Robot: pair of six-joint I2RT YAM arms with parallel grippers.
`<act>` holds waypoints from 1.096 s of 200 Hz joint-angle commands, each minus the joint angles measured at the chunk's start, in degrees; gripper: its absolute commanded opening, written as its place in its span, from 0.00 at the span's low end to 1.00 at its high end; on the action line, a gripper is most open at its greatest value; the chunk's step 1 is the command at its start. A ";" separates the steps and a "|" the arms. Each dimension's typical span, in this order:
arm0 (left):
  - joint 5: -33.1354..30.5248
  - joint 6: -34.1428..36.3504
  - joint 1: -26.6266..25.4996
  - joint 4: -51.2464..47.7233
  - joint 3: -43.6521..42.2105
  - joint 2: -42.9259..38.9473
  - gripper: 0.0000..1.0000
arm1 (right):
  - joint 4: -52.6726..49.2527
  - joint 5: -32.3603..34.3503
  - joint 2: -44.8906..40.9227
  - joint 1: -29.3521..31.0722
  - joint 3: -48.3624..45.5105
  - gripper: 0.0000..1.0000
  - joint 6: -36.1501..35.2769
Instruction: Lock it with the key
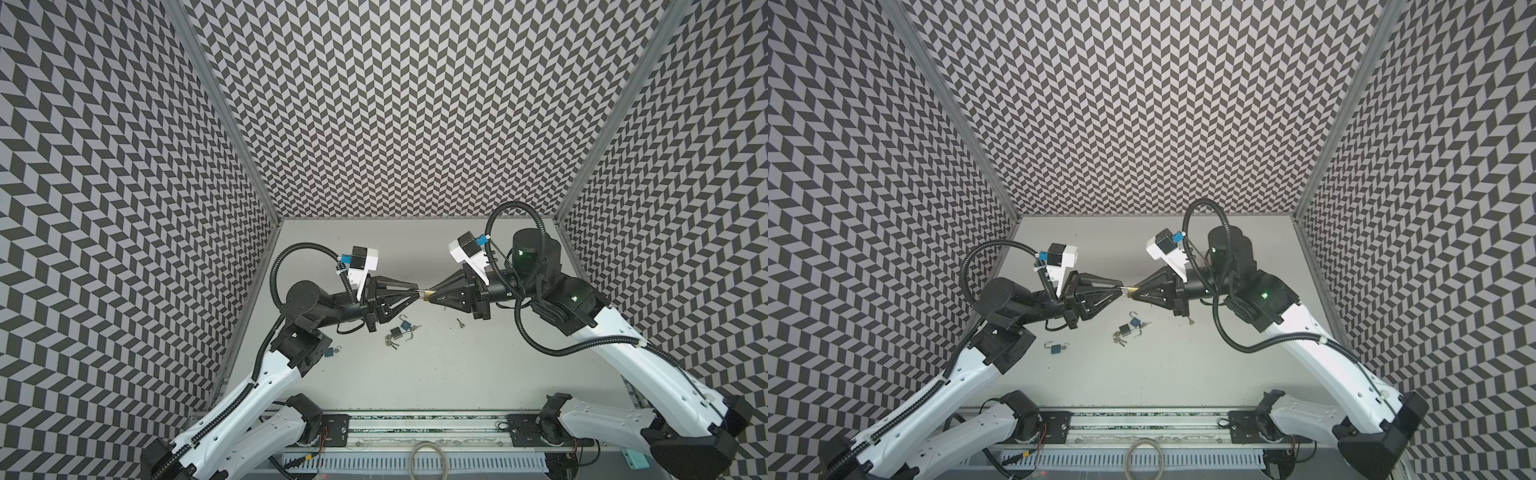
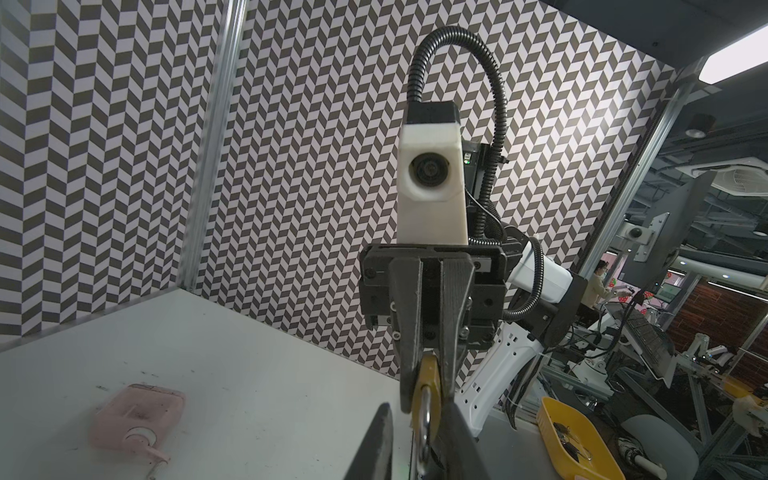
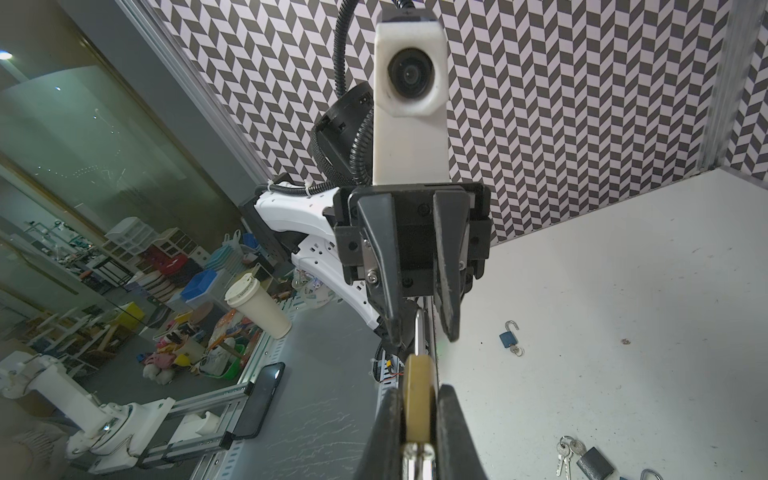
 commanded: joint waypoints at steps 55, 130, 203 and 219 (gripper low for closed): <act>0.08 1.17 -0.22 -0.39 1.26 -0.80 0.18 | 2.22 0.31 -1.20 -0.22 1.35 0.00 -1.58; -0.99 2.07 -8.43 2.56 0.65 3.24 0.00 | 8.87 1.98 3.44 2.04 4.08 0.00 2.40; -5.24 2.03 -10.13 2.99 -1.73 1.79 0.00 | 13.57 2.40 1.12 2.43 2.82 0.00 3.07; -3.61 -0.48 -5.59 4.21 -1.95 -0.92 0.00 | 12.24 3.16 -0.70 2.08 0.22 0.00 1.64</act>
